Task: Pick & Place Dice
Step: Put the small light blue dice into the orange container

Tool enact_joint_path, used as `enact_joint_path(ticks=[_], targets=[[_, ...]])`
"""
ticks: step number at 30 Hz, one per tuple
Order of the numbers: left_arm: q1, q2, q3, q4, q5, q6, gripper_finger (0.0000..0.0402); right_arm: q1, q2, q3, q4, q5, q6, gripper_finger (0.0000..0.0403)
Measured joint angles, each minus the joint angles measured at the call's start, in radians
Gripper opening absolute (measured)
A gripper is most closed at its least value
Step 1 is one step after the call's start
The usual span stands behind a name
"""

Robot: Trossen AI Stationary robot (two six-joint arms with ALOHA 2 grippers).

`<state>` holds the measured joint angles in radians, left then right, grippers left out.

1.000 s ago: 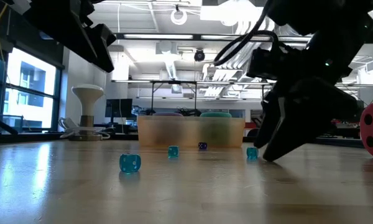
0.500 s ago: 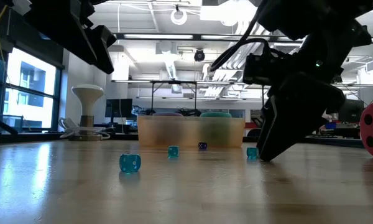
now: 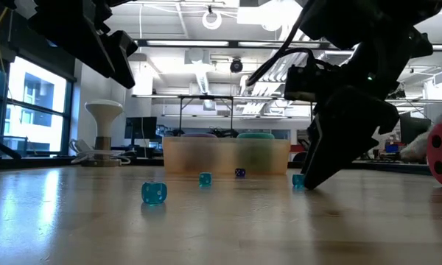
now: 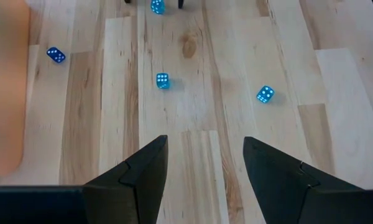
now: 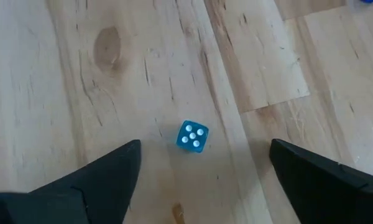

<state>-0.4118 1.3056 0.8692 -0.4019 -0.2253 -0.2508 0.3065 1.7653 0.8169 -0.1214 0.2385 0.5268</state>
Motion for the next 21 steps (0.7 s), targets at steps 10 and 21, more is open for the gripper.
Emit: enact_joint_path(ticks=[10,21], targets=[[0.000,0.000,-0.002,0.003,0.000,0.000,0.0201,-0.001,0.001,0.000,0.006,0.002,0.000,0.0264],[0.000,0.000,-0.003,0.007,0.000,-0.002,0.0201,-0.008,0.001,0.000,0.004,-0.006,-0.012,0.0171]])
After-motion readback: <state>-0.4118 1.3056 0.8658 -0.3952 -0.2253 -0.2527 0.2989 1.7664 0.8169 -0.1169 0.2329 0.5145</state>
